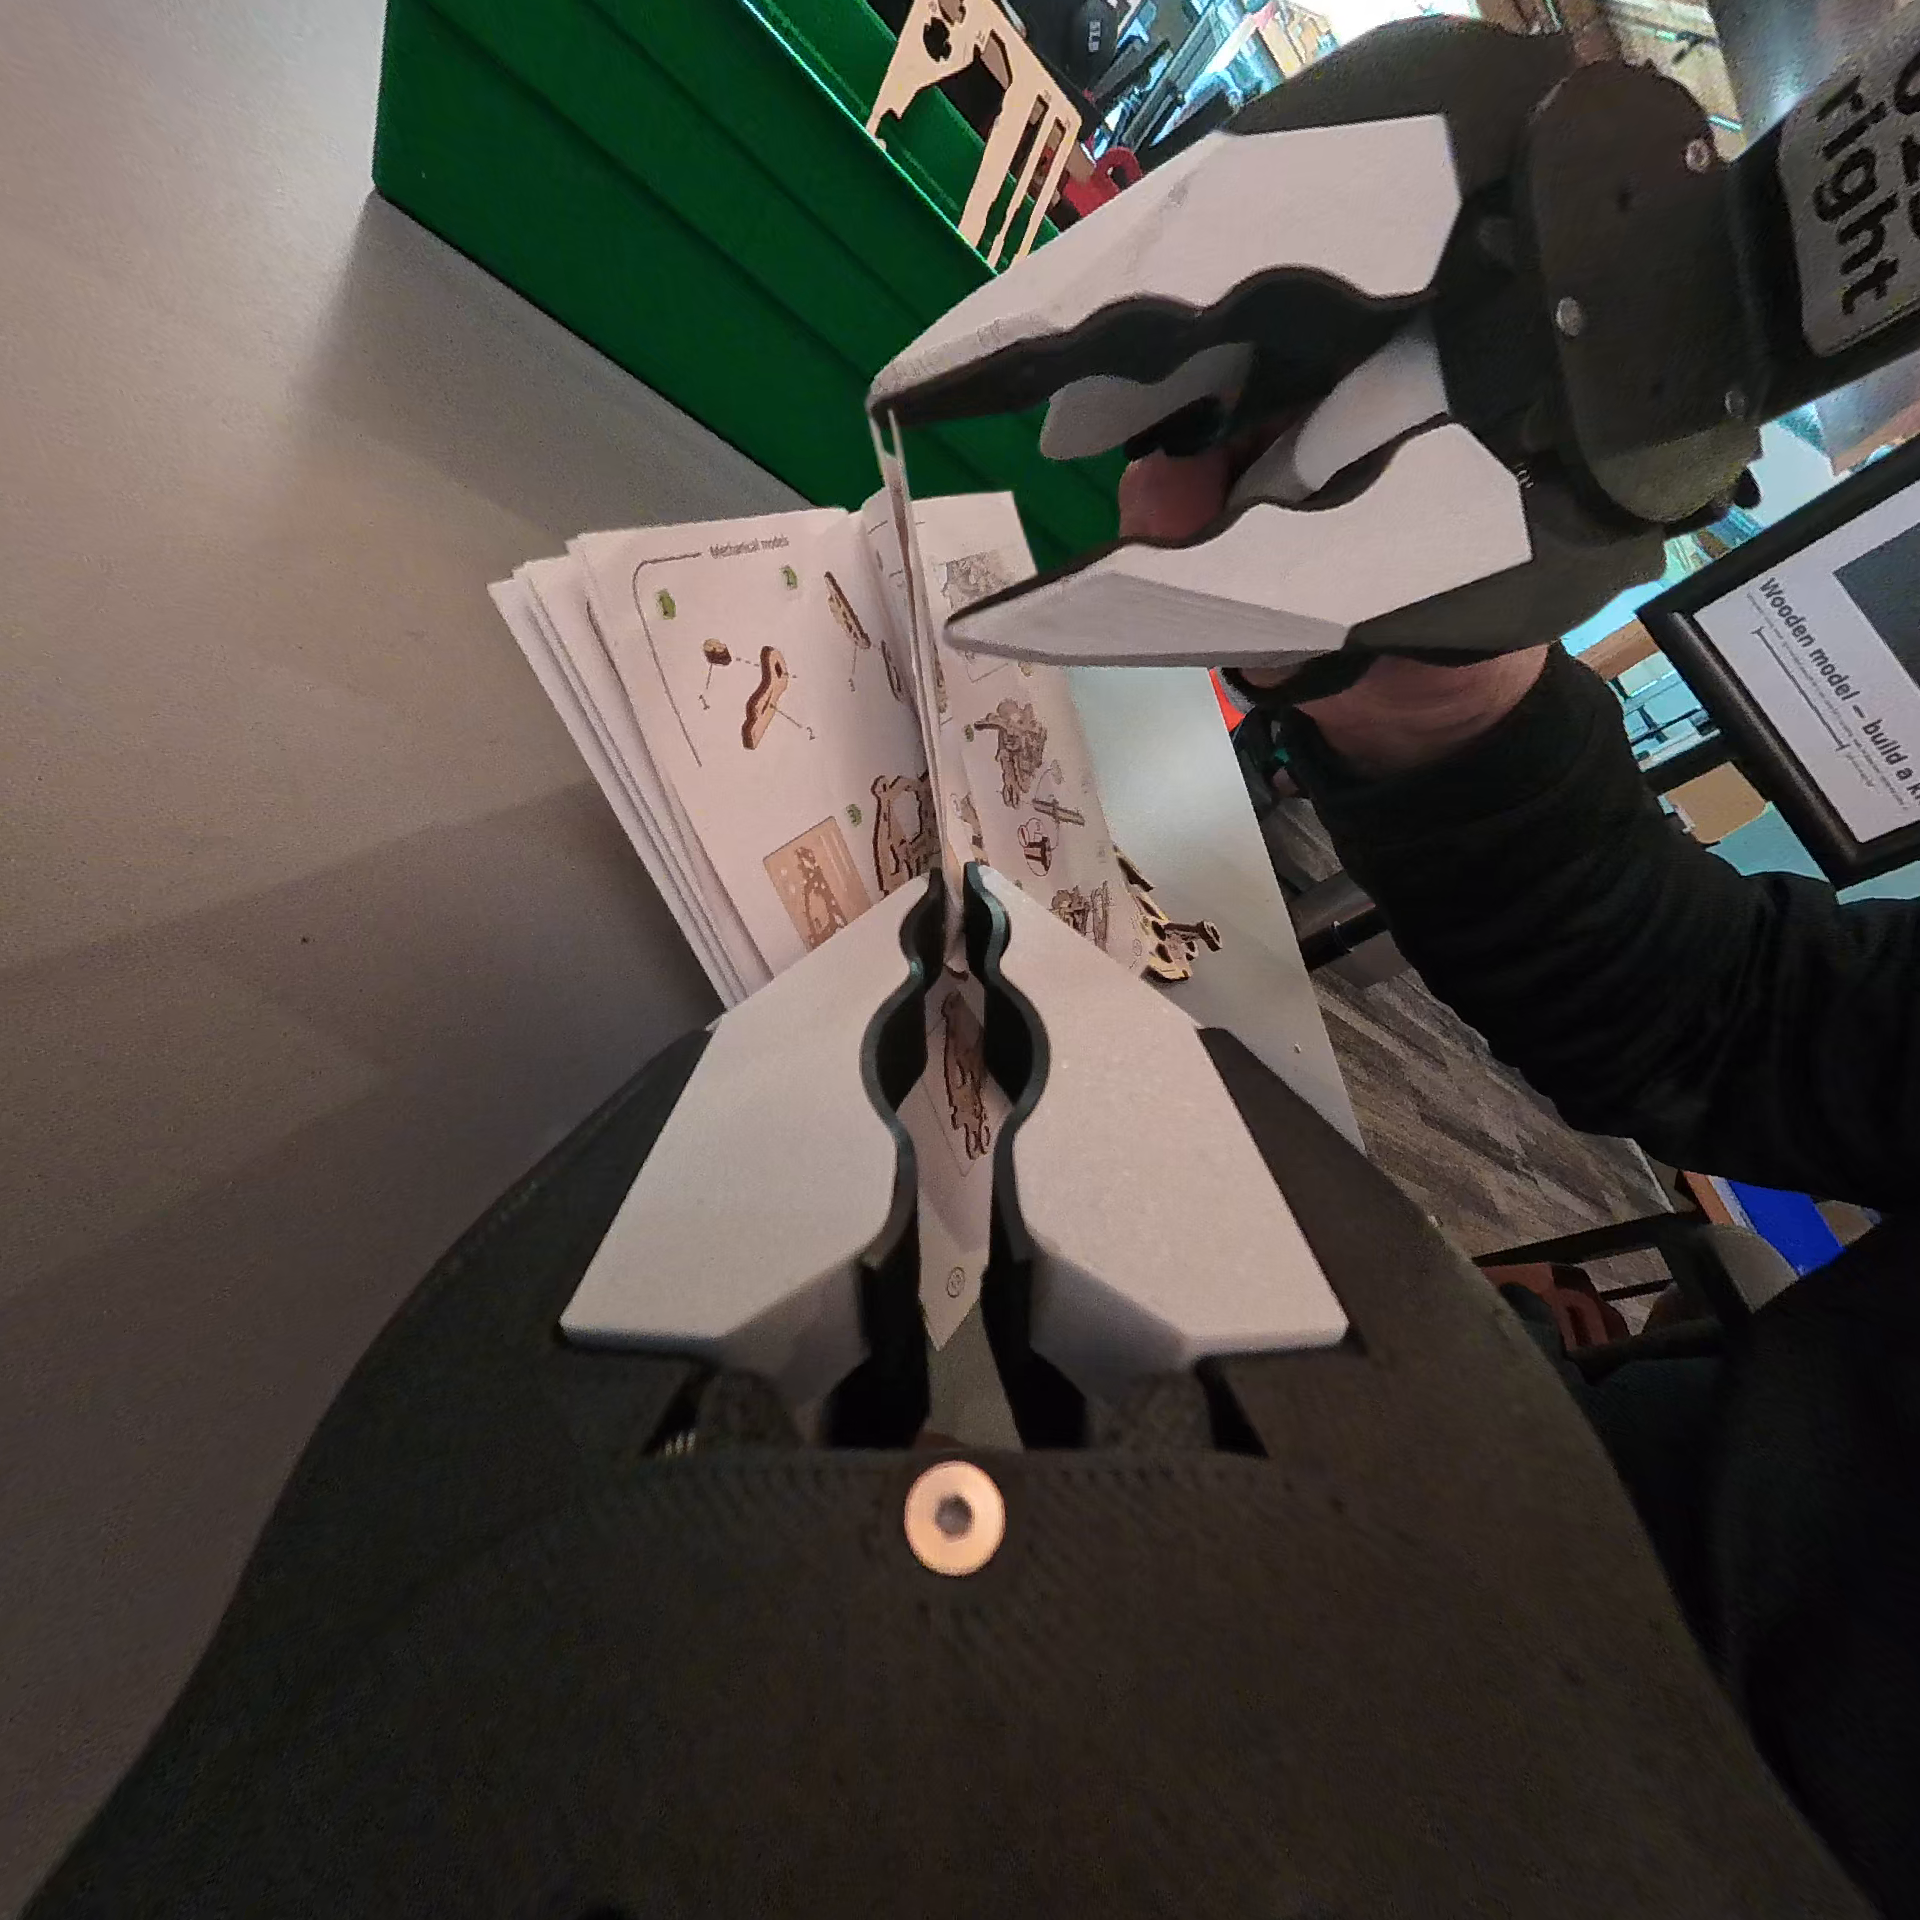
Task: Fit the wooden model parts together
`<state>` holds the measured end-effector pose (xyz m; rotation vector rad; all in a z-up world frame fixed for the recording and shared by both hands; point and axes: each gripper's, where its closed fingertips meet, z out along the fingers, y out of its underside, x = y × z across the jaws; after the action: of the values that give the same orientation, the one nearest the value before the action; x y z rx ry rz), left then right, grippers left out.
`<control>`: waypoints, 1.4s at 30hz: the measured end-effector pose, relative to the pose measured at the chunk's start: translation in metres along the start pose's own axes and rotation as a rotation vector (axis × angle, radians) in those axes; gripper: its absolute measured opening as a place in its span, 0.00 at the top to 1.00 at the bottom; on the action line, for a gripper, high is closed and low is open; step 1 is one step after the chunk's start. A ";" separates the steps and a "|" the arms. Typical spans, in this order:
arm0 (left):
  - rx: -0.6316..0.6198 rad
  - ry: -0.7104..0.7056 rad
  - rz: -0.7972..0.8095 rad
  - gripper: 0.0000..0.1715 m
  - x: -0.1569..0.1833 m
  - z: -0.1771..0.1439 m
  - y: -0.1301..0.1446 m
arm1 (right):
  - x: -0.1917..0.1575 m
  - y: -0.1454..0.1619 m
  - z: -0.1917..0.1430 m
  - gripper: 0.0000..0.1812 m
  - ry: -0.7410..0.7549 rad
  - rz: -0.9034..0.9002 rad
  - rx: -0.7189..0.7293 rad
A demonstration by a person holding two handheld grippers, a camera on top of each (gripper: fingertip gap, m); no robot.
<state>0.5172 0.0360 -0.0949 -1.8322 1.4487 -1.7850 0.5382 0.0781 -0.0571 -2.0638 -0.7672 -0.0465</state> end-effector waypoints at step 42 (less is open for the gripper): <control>-0.012 -0.003 -0.001 1.00 0.000 0.003 0.002 | -0.003 -0.002 -0.009 0.96 0.044 -0.071 0.026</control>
<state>0.5187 0.0333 -0.0969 -1.8415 1.4605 -1.7768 0.5368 0.0709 -0.0514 -2.0041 -0.8096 -0.1211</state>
